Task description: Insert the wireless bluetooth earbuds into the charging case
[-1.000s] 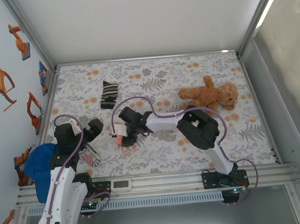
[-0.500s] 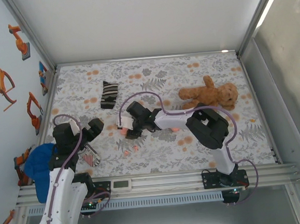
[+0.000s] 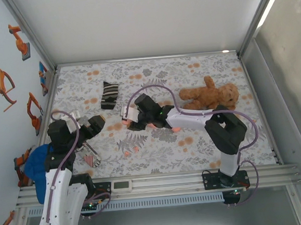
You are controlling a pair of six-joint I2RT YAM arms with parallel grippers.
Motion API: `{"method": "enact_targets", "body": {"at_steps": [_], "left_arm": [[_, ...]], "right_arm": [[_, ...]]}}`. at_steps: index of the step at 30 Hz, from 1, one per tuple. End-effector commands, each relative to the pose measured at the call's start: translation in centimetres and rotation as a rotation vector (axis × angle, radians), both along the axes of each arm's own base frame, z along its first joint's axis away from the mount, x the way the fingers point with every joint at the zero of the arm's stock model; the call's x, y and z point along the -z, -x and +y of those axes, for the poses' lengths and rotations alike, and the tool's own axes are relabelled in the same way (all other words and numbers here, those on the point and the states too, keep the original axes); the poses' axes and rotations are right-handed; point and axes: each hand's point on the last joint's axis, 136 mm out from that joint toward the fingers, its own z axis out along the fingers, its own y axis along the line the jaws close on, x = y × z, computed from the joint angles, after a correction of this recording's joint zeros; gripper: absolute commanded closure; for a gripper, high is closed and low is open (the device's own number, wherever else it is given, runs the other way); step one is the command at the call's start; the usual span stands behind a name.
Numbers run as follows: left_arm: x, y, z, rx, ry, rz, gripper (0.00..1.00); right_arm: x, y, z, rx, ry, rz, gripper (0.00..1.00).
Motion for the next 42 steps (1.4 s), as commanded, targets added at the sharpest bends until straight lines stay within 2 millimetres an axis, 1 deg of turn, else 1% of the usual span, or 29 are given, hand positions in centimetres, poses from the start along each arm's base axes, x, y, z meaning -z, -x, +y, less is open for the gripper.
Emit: {"method": "enact_targets", "body": {"at_steps": [1, 9, 13, 16, 20, 24, 28, 34, 38, 42], "left_arm": [[-2.1, 0.6, -1.2, 0.091, 0.013, -0.05, 0.04], [-4.7, 1.3, -2.7, 0.193, 0.067, -0.126, 0.04], [-6.1, 1.5, -3.5, 0.242, 0.103, -0.17, 0.0], [-6.9, 1.7, -4.0, 0.276, 0.136, -0.196, 0.02], [-7.8, 1.9, -4.8, 0.317, 0.164, -0.227, 0.02], [-8.1, 2.0, -6.0, 0.361, 0.179, -0.238, 0.02], [-8.2, 1.9, -7.4, 0.4, 0.198, -0.246, 0.02], [-8.2, 1.2, -8.5, 0.421, 0.219, -0.245, 0.02], [-8.4, 0.6, -9.7, 0.45, 0.221, -0.243, 0.05], [-8.1, 0.2, -11.3, 0.498, 0.21, -0.228, 0.1]], "right_arm": [[-2.8, -0.6, -0.4, 0.02, -0.045, -0.071, 0.77], [-6.0, -0.4, -1.5, 0.027, -0.08, -0.146, 0.77], [-7.8, 0.0, -2.3, 0.026, -0.102, -0.184, 0.77], [-9.2, 0.4, -2.7, 0.02, -0.119, -0.21, 0.77], [-10.8, 0.9, -3.2, 0.008, -0.136, -0.232, 0.78], [-12.6, 1.4, -3.6, 0.004, -0.167, -0.249, 0.78], [-13.4, 1.9, -4.0, -0.004, -0.182, -0.253, 0.78], [-13.9, 2.4, -4.2, -0.011, -0.186, -0.254, 0.78], [-14.1, 2.6, -4.2, -0.016, -0.19, -0.254, 0.78], [-14.4, 2.8, -4.2, -0.022, -0.199, -0.258, 0.78]]}}
